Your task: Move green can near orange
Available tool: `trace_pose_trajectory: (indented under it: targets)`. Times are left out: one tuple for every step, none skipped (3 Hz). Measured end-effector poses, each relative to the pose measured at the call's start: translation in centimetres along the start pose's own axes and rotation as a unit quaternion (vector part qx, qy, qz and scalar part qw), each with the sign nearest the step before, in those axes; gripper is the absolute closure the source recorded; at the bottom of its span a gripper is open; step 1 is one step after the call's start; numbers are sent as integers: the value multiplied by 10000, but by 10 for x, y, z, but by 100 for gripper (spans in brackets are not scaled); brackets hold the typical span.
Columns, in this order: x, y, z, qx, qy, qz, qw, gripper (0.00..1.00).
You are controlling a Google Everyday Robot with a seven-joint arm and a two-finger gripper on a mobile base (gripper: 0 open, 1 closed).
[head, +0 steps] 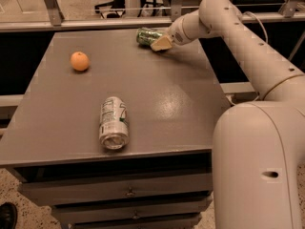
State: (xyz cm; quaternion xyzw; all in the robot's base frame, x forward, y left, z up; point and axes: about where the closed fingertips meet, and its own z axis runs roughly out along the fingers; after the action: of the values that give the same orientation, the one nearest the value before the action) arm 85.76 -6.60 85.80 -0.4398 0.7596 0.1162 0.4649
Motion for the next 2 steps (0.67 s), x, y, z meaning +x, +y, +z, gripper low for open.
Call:
trace_pose_trajectory:
  targets:
    - [-9, 12, -15, -241, 11, -275, 9993, 74]
    - [-26, 36, -27, -720, -94, -687, 9950, 96]
